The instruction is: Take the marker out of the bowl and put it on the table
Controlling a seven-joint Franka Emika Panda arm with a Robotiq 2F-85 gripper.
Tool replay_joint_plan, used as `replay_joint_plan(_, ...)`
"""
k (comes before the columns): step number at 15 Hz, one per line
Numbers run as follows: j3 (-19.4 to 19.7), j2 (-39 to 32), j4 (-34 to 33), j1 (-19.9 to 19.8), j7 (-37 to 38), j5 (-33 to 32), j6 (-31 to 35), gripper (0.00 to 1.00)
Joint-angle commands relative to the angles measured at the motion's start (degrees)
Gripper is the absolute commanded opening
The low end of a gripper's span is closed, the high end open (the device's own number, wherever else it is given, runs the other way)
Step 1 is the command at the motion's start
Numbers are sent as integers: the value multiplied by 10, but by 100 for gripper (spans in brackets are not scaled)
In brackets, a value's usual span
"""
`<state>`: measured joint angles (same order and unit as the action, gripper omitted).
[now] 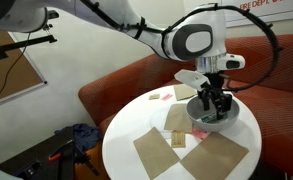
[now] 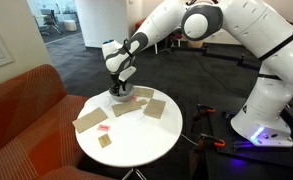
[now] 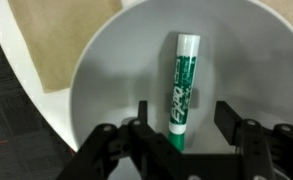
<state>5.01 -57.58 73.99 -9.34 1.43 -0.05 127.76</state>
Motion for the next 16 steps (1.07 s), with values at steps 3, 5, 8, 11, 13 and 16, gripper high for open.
replay_joint_plan(3,-8,-19,-37,-10,-11,11,-39,25)
replay_joint_plan(5,-8,-21,-39,-10,-11,11,-40,10)
replay_joint_plan(8,-8,-17,-36,-9,-11,11,-40,5)
replay_joint_plan(11,-9,-3,-20,-9,-8,14,-41,5)
replay_joint_plan(13,-10,10,-6,-9,-8,17,-41,5)
replay_joint_plan(16,-5,36,23,-3,-1,17,-32,5)
